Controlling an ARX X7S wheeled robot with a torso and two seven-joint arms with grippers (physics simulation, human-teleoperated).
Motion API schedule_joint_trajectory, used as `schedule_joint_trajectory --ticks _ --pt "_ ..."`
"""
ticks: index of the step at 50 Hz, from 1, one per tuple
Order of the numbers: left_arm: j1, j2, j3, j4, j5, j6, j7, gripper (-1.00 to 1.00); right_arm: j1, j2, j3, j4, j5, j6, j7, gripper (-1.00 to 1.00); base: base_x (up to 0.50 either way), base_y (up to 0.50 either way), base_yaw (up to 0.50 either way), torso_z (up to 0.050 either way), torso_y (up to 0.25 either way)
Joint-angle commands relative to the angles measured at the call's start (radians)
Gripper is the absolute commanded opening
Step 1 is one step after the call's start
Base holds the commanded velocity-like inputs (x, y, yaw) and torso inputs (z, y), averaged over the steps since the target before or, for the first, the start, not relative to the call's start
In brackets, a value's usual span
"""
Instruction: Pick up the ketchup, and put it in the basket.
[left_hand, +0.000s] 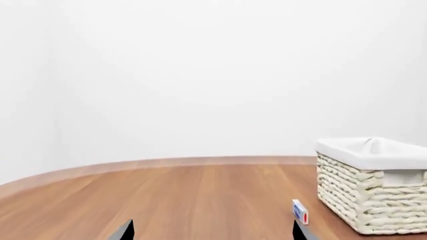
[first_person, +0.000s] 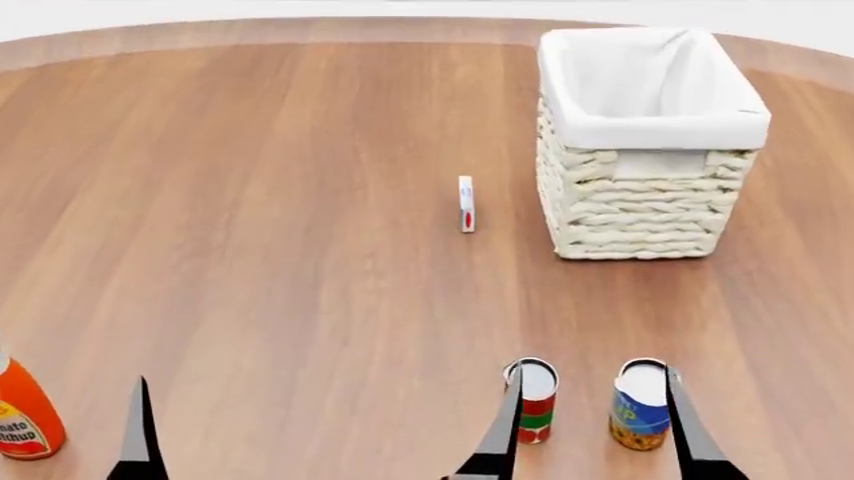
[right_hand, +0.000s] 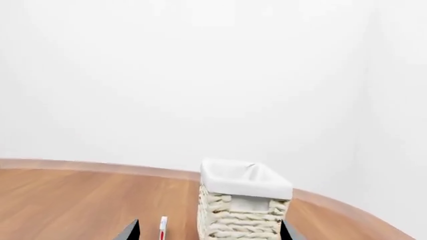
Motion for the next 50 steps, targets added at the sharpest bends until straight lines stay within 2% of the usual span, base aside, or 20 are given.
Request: schedule_joint_trajectory --ticks 1,50 --pt "-0.001 0.006 -0.018 -0.01 -0.005 0.018 0.019 1.0 0.001 -0.009 0.014 0.009 -0.018 -0.022 -0.006 1.0 0.5 0.0 0.0 0.0 0.0" --pt "-0.007 -0.034 0.02 -0.051 -0.014 0.056 -0.022 1.0 0.0 0.034 -0.01 0.023 0.033 -0.049 0.019 1.0 0.48 -0.01 0.0 0.0 0.001"
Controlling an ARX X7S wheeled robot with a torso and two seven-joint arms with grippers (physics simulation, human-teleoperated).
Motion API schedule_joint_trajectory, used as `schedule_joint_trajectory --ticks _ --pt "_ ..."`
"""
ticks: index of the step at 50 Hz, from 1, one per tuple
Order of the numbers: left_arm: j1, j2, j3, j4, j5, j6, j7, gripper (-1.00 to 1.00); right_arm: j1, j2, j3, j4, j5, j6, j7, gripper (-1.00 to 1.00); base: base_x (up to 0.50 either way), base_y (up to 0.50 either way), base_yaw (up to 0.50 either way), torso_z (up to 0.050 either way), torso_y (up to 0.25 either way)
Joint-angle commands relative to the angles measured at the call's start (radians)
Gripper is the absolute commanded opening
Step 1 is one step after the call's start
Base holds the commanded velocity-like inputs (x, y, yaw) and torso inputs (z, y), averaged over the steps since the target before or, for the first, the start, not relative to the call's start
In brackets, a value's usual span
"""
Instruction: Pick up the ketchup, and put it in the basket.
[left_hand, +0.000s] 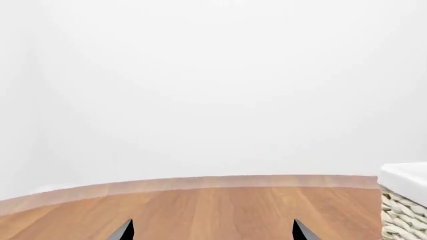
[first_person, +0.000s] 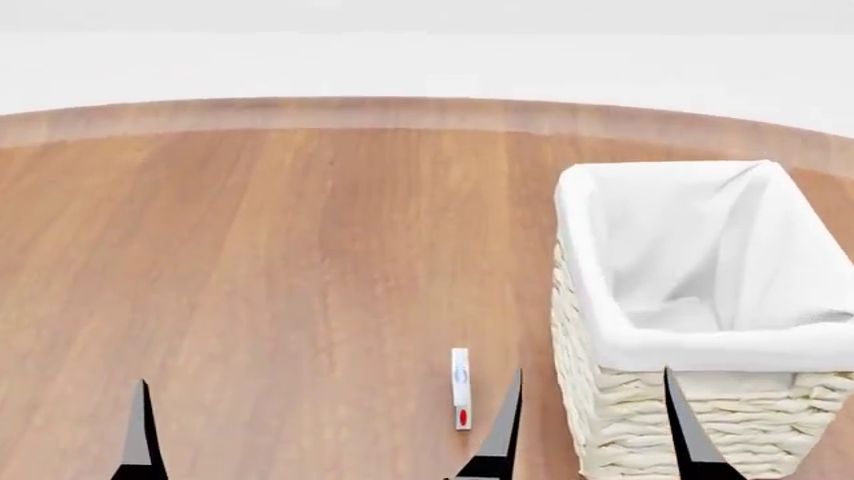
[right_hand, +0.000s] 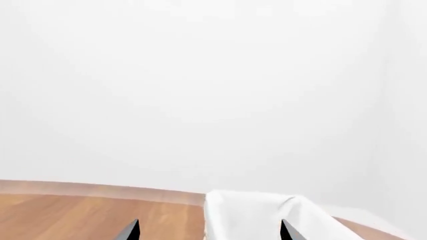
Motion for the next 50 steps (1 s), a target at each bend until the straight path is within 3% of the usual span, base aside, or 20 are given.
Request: schedule_joint_trajectory --ticks 1,10,39,50 --pt "-0.001 0.011 -0.016 -0.027 0.005 0.027 0.025 1.0 -0.005 -0.006 0.01 0.015 -0.007 -0.023 -0.028 1.0 0.0 0.0 0.0 0.0 0.0" --pt "-0.003 0.005 -0.011 -0.034 0.004 0.032 0.018 1.0 -0.005 -0.004 0.011 0.021 -0.015 -0.041 -0.009 1.0 0.0 0.0 0.03 0.0 0.0" --pt "-0.007 -0.014 0.012 -0.045 -0.015 0.021 0.013 1.0 -0.003 0.007 0.006 0.033 0.013 -0.058 0.011 1.0 0.0 0.0 0.5 0.0 0.0" --pt "0.029 -0.036 0.001 -0.024 -0.086 0.003 0.032 1.0 -0.006 0.01 0.004 0.046 0.029 -0.068 0.016 1.0 0.0 0.0 0.0 0.0 0.0"
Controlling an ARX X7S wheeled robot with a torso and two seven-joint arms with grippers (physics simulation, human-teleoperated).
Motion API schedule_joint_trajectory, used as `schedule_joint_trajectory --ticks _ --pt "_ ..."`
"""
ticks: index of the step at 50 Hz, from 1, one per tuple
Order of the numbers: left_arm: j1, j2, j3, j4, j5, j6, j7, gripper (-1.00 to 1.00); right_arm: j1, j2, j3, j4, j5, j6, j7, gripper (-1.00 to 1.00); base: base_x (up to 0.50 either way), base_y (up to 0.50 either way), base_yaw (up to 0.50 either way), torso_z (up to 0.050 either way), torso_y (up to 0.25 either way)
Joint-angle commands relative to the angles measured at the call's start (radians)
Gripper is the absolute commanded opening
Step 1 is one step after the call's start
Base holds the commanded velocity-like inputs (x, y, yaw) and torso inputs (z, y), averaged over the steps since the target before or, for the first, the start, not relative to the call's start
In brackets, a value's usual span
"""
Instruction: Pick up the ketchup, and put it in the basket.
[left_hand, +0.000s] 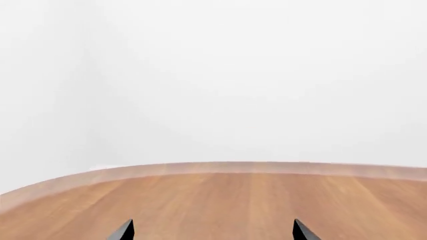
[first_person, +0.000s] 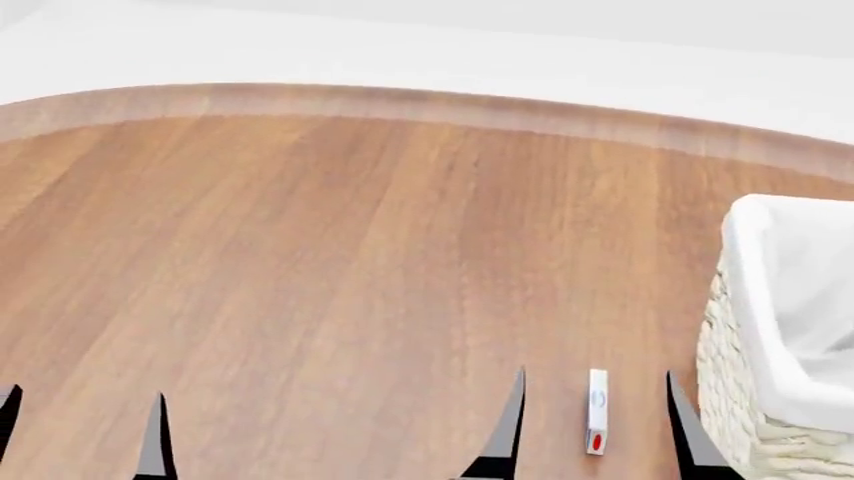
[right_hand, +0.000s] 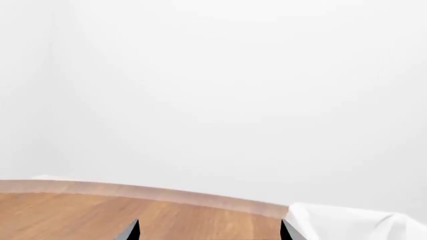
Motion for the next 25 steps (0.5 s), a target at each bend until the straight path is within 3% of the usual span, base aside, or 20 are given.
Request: schedule_joint_trajectory --ticks 1,12,25 --pt "0.041 -0.001 -0.036 0.012 -0.049 0.005 0.041 1.0 -0.003 -0.015 0.017 0.025 -0.011 -0.031 -0.017 1.0 0.0 0.0 0.0 0.0 0.0" --pt "0.309 -0.044 -0.116 0.135 -0.086 0.042 0.002 1.0 -0.002 -0.012 0.009 0.046 -0.009 -0.037 -0.01 1.0 0.0 0.0 0.0 0.0 0.0" --pt "0.53 -0.075 -0.175 0.057 -0.088 0.113 0.007 1.0 0.006 -0.009 0.004 0.077 0.007 -0.046 -0.007 1.0 0.0 0.0 0.0 0.0 0.0"
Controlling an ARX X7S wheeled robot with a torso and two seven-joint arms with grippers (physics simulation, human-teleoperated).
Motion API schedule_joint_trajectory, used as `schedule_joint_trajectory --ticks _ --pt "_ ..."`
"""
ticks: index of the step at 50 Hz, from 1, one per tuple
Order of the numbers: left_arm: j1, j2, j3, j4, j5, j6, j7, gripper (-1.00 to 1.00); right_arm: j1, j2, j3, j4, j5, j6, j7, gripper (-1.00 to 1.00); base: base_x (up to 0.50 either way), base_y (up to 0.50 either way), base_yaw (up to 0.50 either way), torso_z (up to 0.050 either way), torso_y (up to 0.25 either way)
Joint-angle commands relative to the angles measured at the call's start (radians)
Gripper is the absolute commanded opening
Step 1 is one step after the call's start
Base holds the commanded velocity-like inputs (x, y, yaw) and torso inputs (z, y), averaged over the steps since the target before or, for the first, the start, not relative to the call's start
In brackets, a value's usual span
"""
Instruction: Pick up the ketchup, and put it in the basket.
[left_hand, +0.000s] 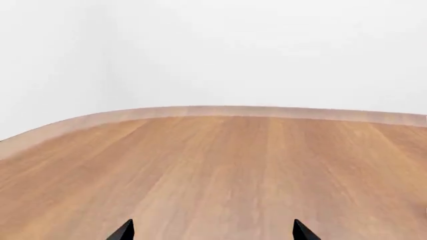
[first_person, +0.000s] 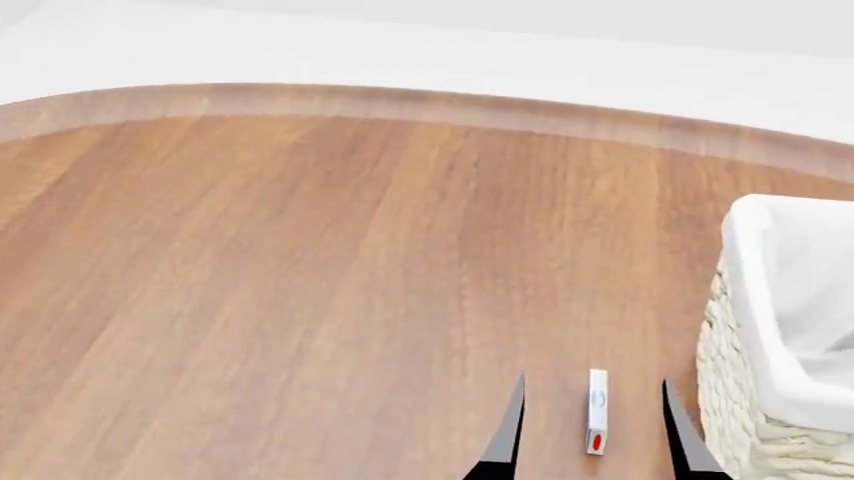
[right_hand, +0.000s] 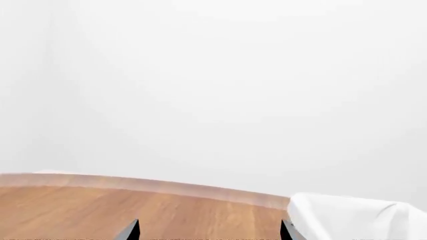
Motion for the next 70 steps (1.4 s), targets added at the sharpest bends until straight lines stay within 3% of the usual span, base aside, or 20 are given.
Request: schedule_joint_trajectory --ticks 1,6,15,22,26,42,50,59,70 --pt "0.202 -0.01 -0.072 -0.056 0.004 0.079 0.035 1.0 0.005 -0.017 0.011 0.042 -0.013 -0.029 -0.02 1.0 0.0 0.0 0.0 0.0 0.0" --pt "0.317 -0.013 -0.081 -0.101 0.037 0.157 0.041 1.0 0.004 -0.014 0.009 0.039 -0.009 -0.028 -0.02 1.0 0.0 0.0 0.0 0.0 0.0" --pt "0.379 -0.02 -0.154 -0.062 -0.026 0.108 0.027 1.0 0.005 -0.009 0.006 0.04 -0.005 -0.025 -0.014 1.0 0.0 0.0 0.0 0.0 0.0" --pt "0.38 0.097 -0.268 -0.063 -0.003 0.025 0.151 1.0 0.003 -0.007 -0.001 0.042 -0.003 -0.029 -0.011 1.0 0.0 0.0 0.0 0.0 0.0" --pt "0.354 0.103 -0.285 -0.085 -0.065 -0.061 0.159 1.0 0.003 -0.005 -0.002 0.04 -0.002 -0.028 -0.008 1.0 0.0 0.0 0.0 0.0 0.0" --pt "0.283 0.096 -0.347 -0.147 -0.101 -0.074 0.144 1.0 0.004 0.003 -0.01 0.043 0.009 -0.031 0.001 1.0 0.0 0.0 0.0 0.0 0.0" --pt "0.238 0.078 -0.335 -0.272 -0.081 0.022 0.2 1.0 0.007 0.005 -0.016 0.051 0.015 -0.032 0.002 1.0 0.0 0.0 0.0 0.0 0.0" --pt "0.199 0.084 -0.301 -0.444 -0.001 0.335 0.294 1.0 0.006 0.009 -0.019 0.053 0.021 -0.035 0.005 1.0 0.0 0.0 0.0 0.0 0.0" --pt "0.115 0.079 -0.272 -0.62 -0.011 0.452 0.364 1.0 0.006 0.015 -0.024 0.055 0.027 -0.039 0.007 1.0 0.0 0.0 0.0 0.0 0.0"
